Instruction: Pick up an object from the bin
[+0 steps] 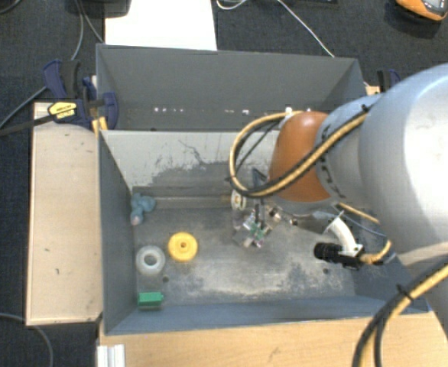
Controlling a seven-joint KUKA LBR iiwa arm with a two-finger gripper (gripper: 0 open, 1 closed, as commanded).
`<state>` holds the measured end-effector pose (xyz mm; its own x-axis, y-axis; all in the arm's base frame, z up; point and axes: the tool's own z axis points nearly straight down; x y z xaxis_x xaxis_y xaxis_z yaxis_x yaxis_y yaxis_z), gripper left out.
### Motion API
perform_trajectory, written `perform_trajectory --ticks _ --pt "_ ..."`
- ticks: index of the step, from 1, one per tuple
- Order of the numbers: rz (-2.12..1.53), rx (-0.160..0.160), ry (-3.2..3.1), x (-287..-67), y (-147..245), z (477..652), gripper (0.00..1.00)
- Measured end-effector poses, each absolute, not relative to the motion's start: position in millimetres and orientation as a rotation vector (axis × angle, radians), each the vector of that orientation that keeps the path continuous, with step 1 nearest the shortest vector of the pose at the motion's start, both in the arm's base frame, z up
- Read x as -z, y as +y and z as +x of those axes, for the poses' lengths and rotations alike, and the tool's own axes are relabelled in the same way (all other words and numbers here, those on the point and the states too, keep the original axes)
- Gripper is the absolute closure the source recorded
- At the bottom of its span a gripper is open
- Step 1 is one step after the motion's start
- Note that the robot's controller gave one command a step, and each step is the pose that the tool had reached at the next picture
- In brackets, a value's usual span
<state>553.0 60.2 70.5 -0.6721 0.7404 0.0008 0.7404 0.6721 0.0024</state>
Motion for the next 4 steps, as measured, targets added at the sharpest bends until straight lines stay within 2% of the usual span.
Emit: perform_trajectory --ticks 4 --pt "1.263 -0.005 2.873 -93.8 59.9 552.9 1.00"
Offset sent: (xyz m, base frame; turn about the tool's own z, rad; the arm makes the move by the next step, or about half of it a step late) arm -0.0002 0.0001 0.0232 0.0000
